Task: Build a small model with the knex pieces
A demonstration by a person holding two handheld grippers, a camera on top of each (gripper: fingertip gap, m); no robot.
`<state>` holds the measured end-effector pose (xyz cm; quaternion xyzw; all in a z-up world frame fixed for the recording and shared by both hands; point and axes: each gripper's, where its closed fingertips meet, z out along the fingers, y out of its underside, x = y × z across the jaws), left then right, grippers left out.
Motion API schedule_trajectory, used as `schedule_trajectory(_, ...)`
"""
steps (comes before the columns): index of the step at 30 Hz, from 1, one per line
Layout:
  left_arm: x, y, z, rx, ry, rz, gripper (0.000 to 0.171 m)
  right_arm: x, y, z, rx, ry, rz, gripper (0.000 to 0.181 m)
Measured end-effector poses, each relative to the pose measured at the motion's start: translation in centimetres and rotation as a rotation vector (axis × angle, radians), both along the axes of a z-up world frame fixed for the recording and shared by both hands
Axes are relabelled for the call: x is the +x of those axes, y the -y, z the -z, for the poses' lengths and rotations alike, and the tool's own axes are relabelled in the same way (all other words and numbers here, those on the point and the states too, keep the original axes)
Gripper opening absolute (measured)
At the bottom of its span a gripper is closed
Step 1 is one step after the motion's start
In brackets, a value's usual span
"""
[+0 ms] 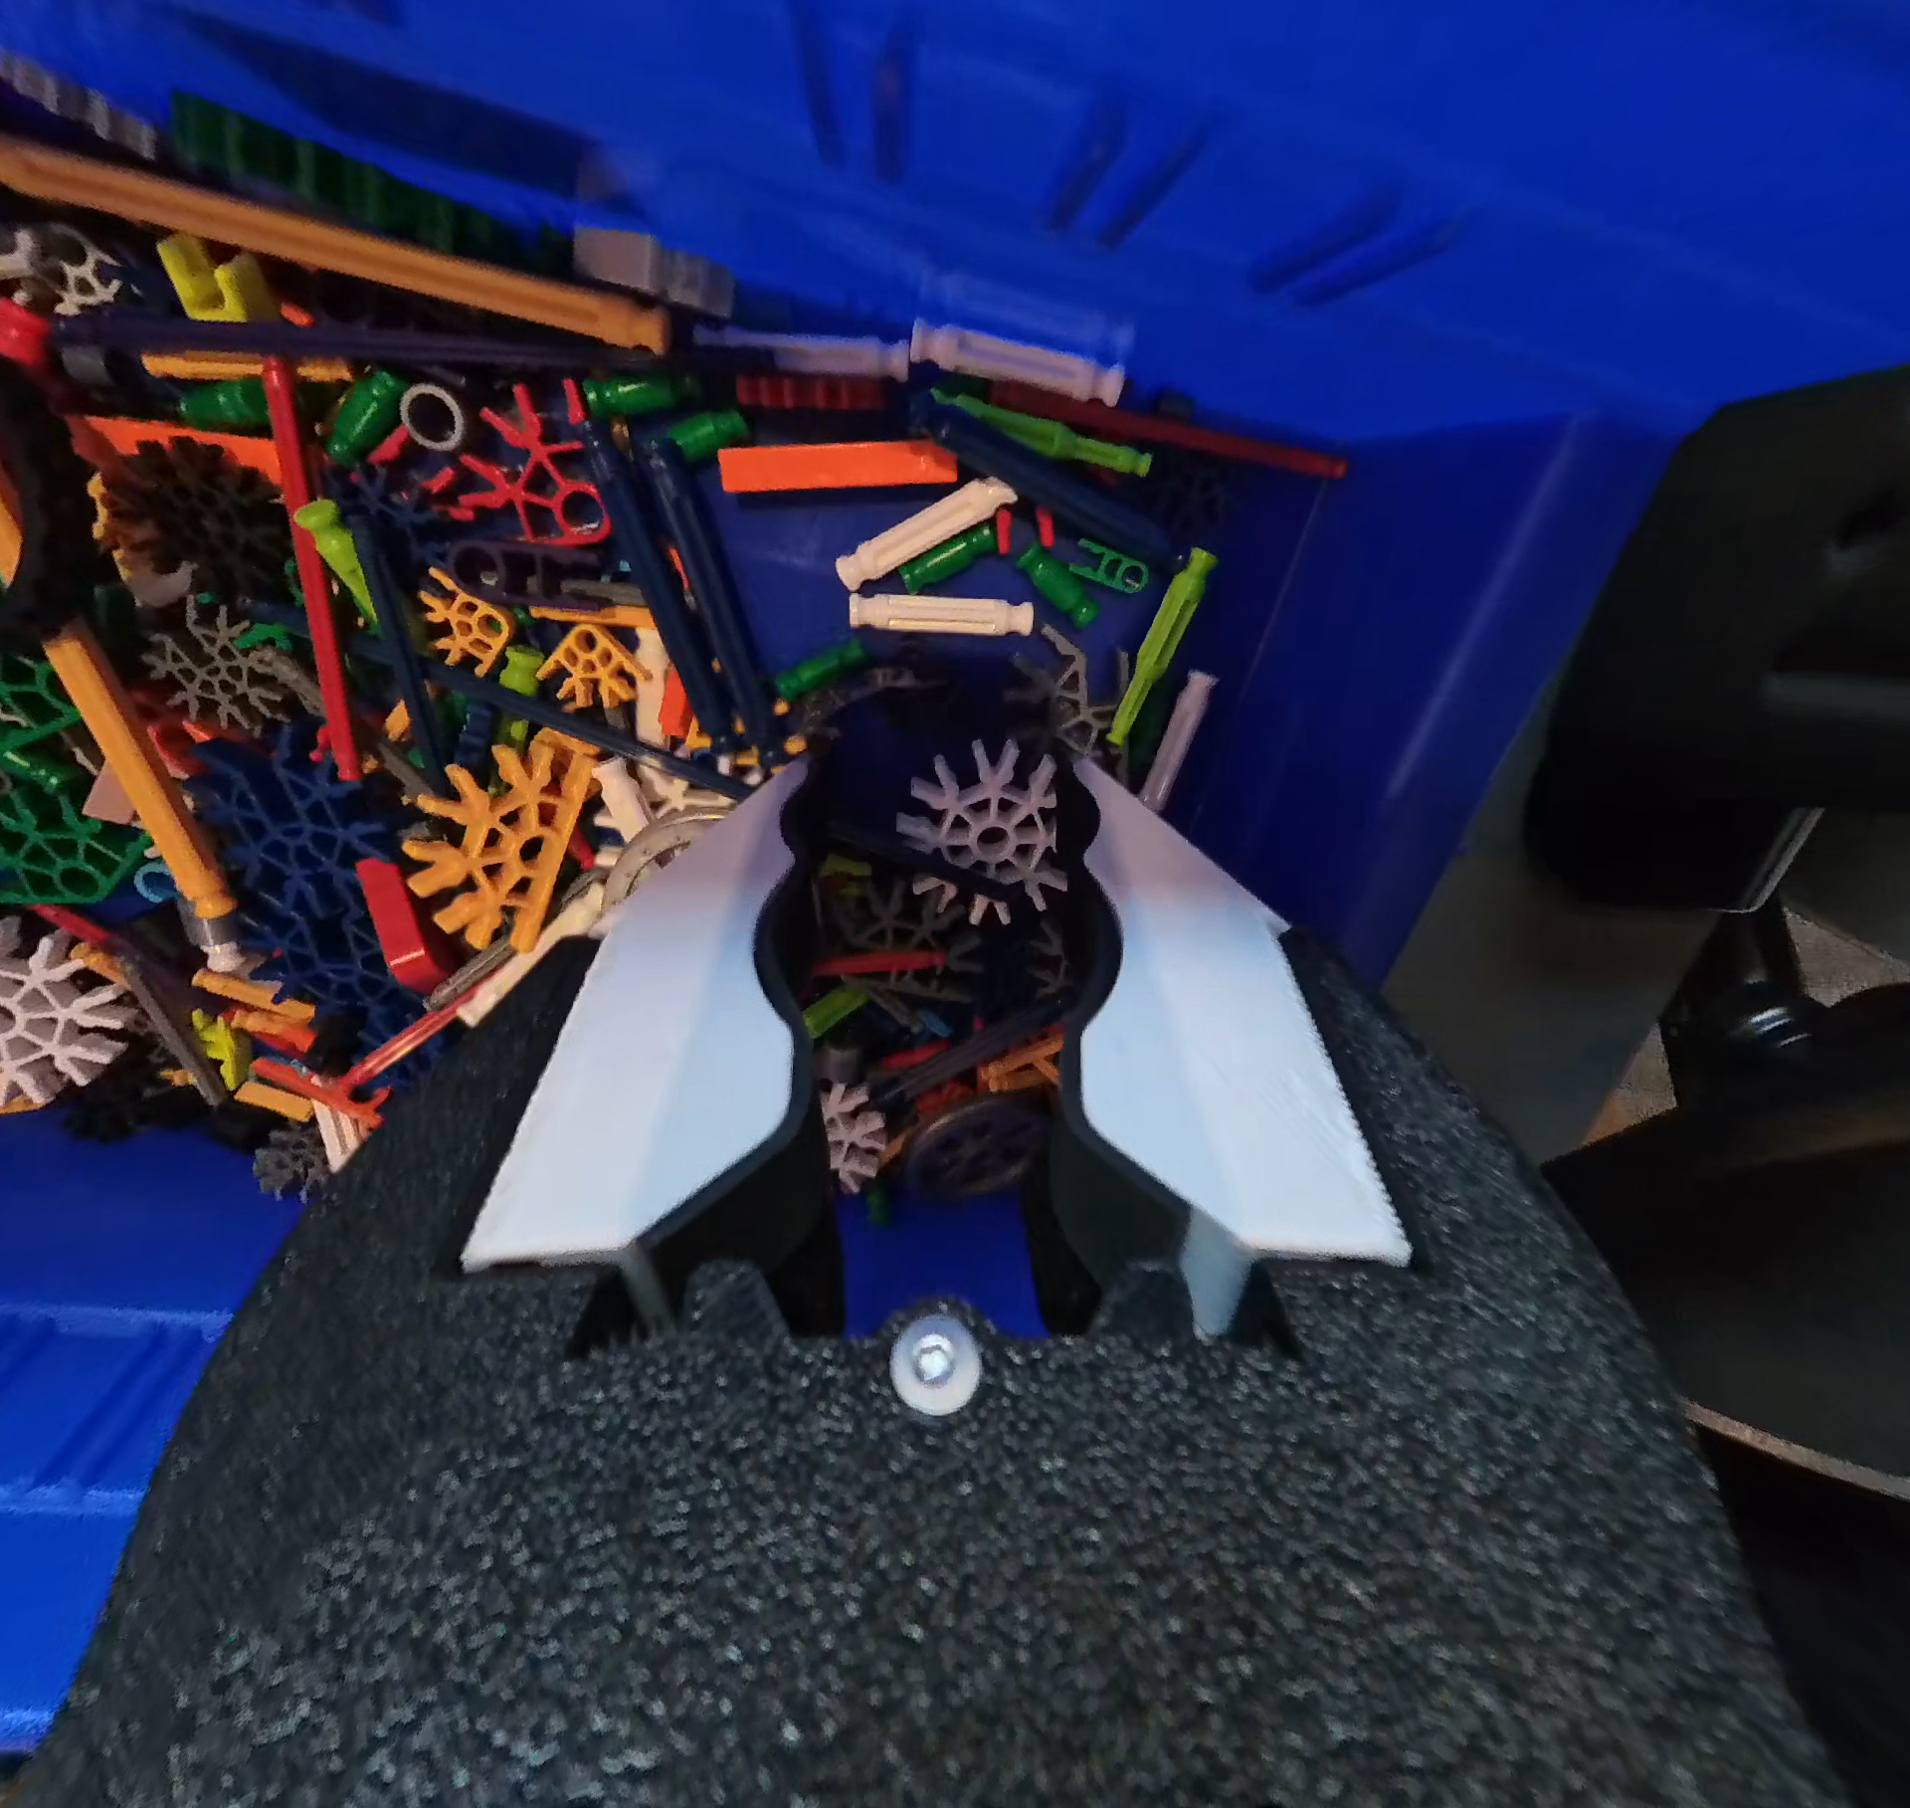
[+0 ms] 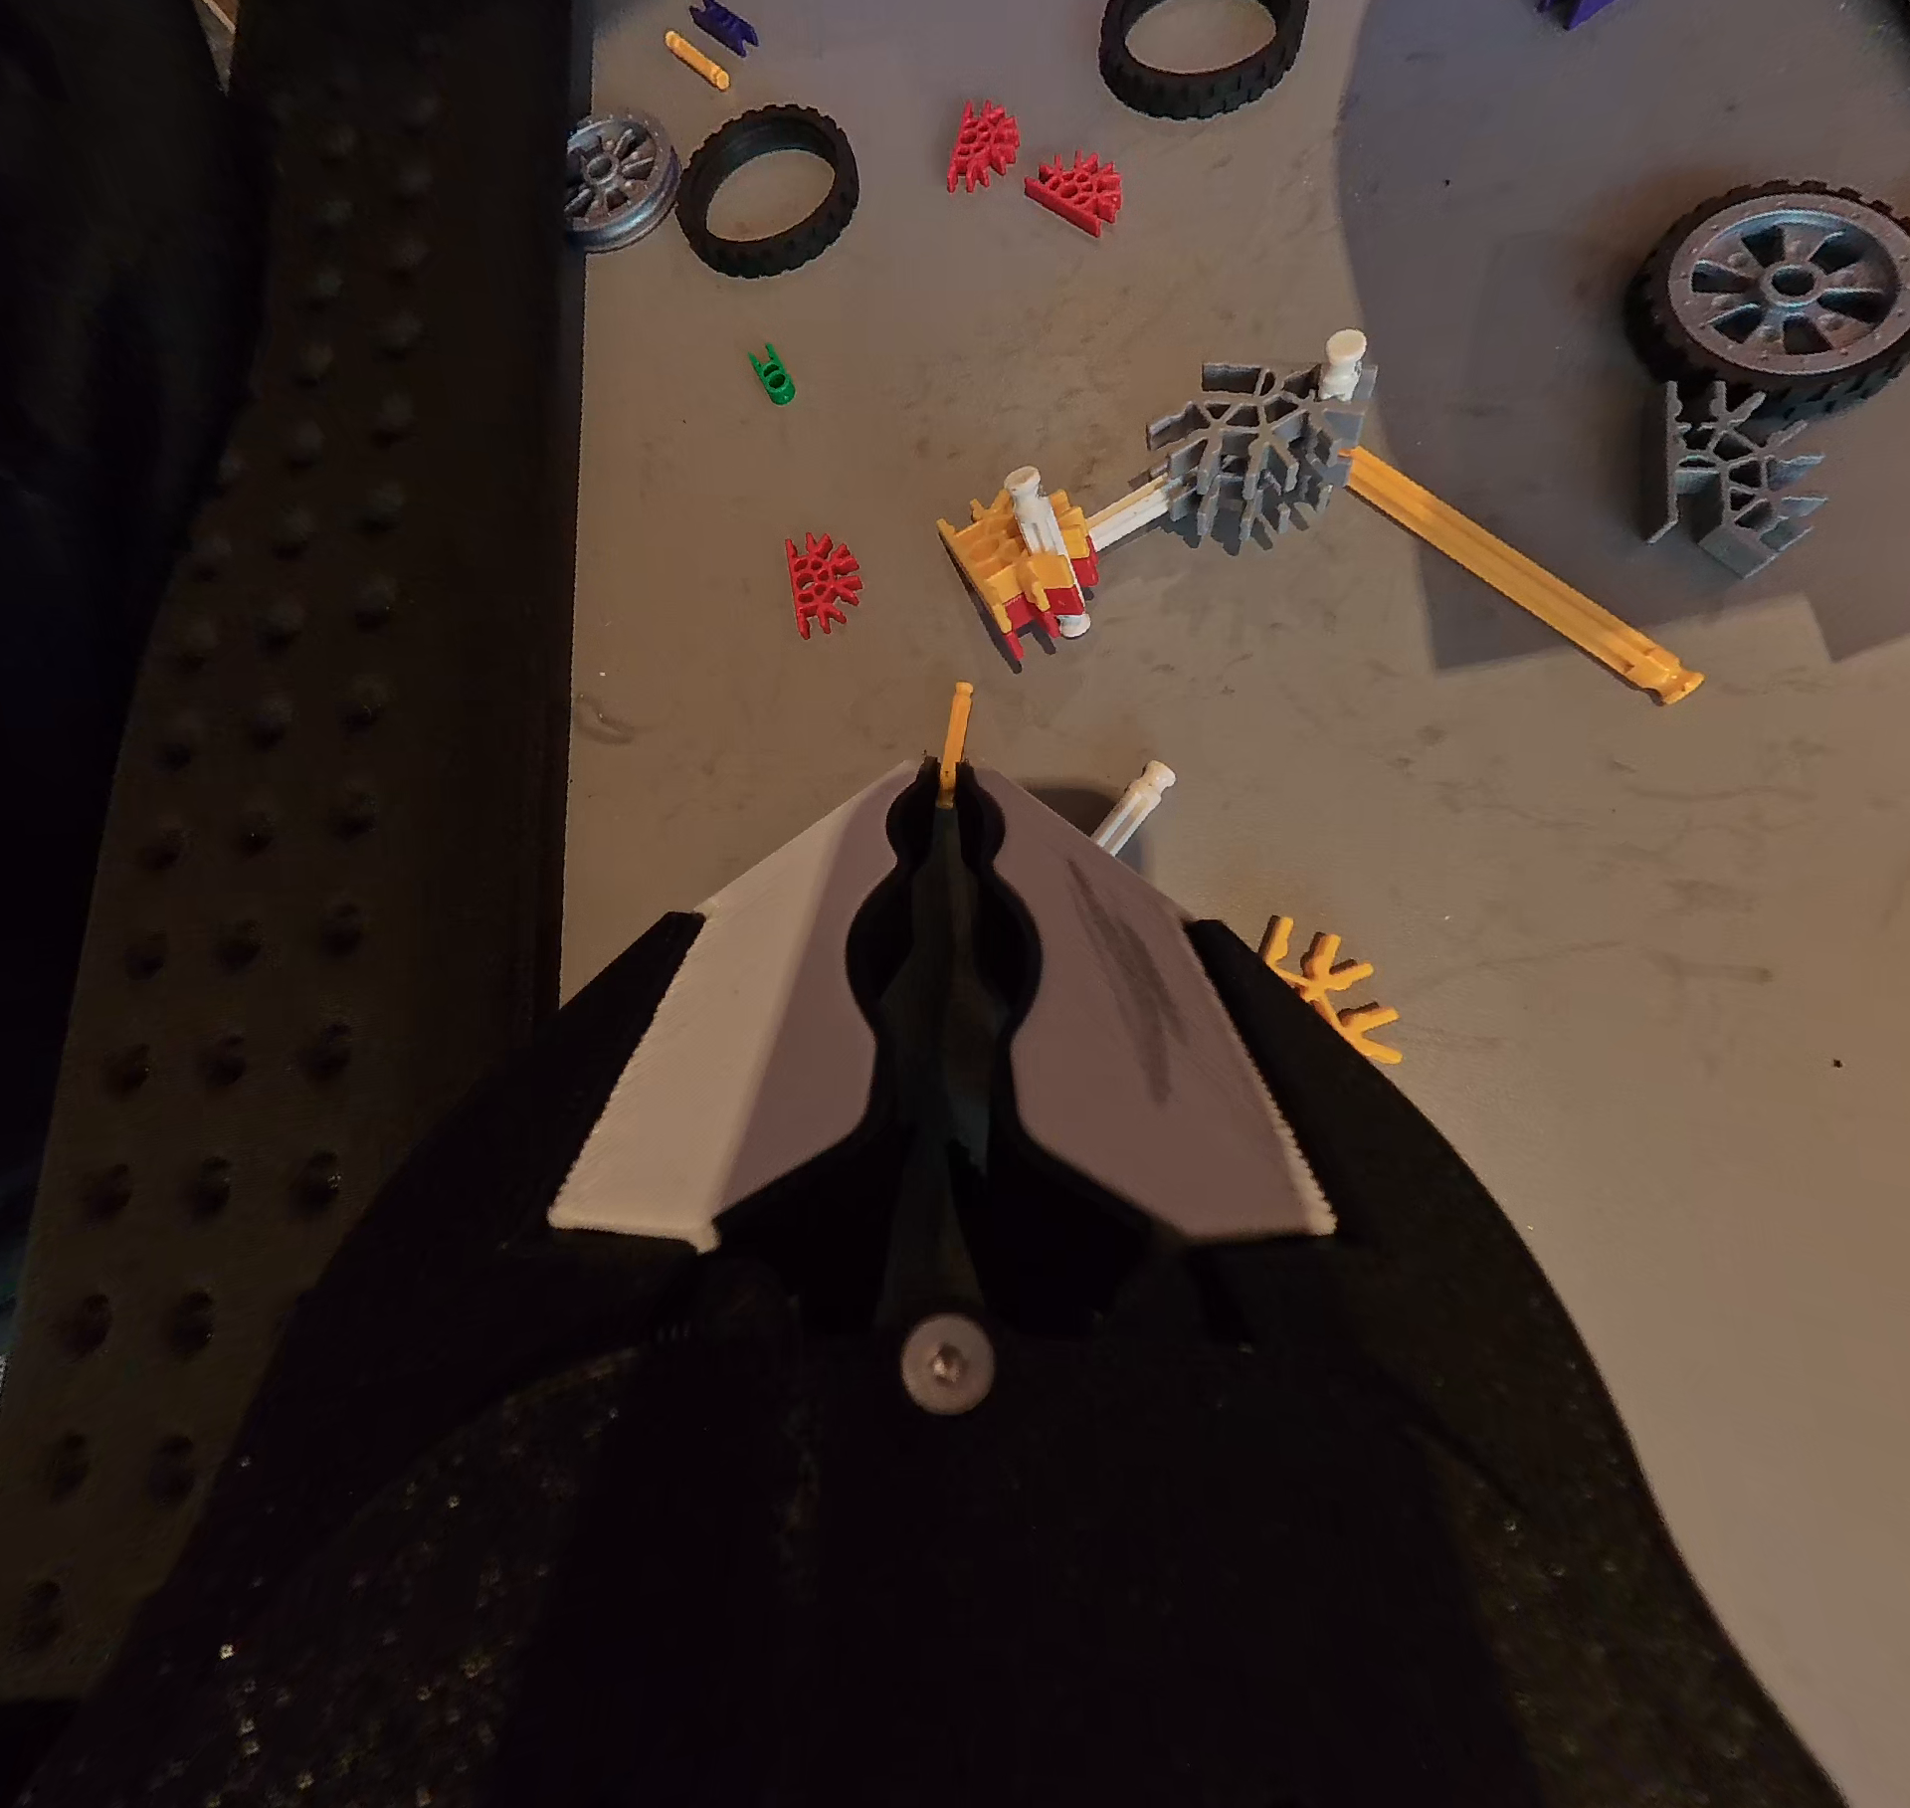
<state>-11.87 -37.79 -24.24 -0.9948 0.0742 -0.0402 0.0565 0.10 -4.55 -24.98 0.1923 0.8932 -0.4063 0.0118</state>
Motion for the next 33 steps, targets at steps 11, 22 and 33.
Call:
schedule_trajectory(11, -0.6, -0.7, -1.0, 0.072, -0.021, -0.019, 0.043, 0.0, 0.0, 0.0, 0.000, 0.000, 0.000, 0.003)
schedule_trajectory(22, -2.6, -2.9, -1.2, 0.133, -0.111, -0.030, 0.042, 0.0, 0.0, 0.0, 0.001, -0.004, 0.000, 0.003)
schedule_trajectory(33, -4.1, -5.2, -1.5, 0.208, -0.161, -0.014, 0.046, 0.0, 0.0, 0.0, 0.001, -0.005, 0.000, 0.003)
